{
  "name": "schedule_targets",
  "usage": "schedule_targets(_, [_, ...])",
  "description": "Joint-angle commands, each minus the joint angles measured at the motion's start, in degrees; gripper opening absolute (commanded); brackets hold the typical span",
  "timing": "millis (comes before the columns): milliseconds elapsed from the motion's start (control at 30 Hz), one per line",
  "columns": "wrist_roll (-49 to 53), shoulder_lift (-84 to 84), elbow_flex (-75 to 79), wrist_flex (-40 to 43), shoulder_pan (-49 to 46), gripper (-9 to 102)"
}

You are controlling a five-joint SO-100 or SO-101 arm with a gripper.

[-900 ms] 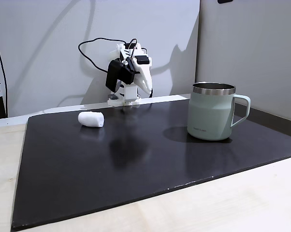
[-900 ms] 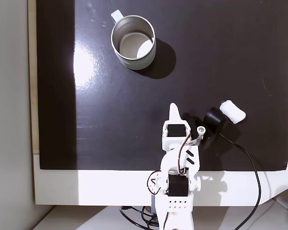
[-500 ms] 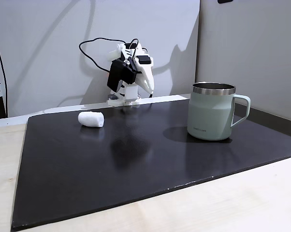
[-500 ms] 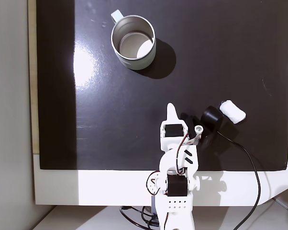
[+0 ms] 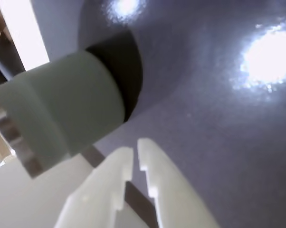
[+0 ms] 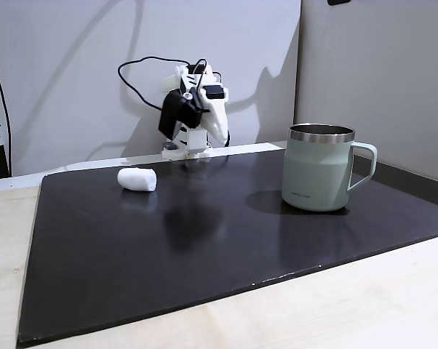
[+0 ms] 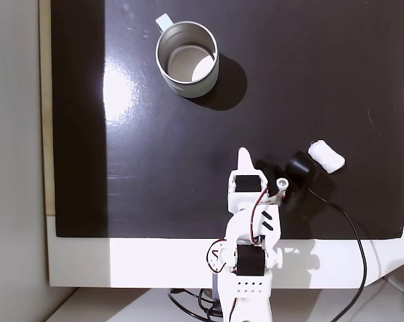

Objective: Grasp a gauze and put it in the cup.

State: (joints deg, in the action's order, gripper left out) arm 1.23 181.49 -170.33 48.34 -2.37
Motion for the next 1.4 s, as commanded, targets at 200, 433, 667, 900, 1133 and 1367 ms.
schedule_targets(200, [0.4, -2.4, 18.9, 9.8, -5.1, 0])
schedule_targets(433, [-2.6, -15.3, 32.7, 15.6, -11.3, 0])
schedule_targets(667, [-2.5, -25.0, 42.5, 19.8, -18.1, 0])
schedule_targets(900, [-1.6, -37.9, 54.1, 27.5, -25.3, 0])
schedule_targets(1133, [3.1, -53.1, 62.4, 31.6, -33.7, 0])
schedule_targets(1367, [4.1, -67.9, 73.2, 36.6, -37.5, 2])
